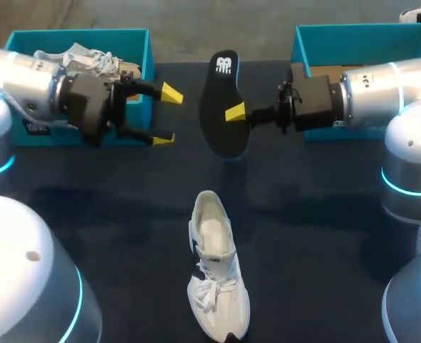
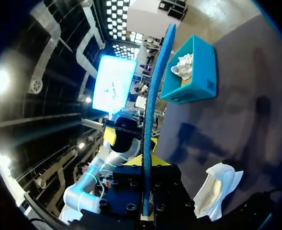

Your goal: Take the shoe out of the shoebox, open the shoe tongue, remove and reinsert the insole, then place the shoe into the shoebox

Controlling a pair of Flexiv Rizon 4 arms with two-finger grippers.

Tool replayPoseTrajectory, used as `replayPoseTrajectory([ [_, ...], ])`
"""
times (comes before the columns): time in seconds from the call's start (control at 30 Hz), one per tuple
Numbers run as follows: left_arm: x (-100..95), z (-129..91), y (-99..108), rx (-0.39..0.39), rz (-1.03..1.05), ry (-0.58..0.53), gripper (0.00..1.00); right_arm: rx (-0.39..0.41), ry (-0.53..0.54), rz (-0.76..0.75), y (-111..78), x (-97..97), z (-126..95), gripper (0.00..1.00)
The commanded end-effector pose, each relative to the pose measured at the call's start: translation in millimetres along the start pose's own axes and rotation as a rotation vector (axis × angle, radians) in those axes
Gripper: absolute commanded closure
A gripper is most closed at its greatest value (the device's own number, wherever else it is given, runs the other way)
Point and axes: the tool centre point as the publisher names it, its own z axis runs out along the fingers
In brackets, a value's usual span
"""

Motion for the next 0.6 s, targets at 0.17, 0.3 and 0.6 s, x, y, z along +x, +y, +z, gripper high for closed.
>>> replayPoseTrajectory([
  [0.17,-8.8,-13.2,-7.2,-0.003,-0.004,0.085,0.00,0.004,0.000,0.000,0.3,-1.4,-1.0,1.00],
  [0.3,-8.8,-13.2,-7.2,-0.003,-0.004,0.085,0.00,0.004,0.000,0.000,0.3,-1.4,-1.0,1.00],
  [0.6,-2.8,-15.0,-16.1,-0.056,-0.072,0.129,0.00,0.012,0.011,-0.013,-3.4,-8.0,-3.0,1.00],
])
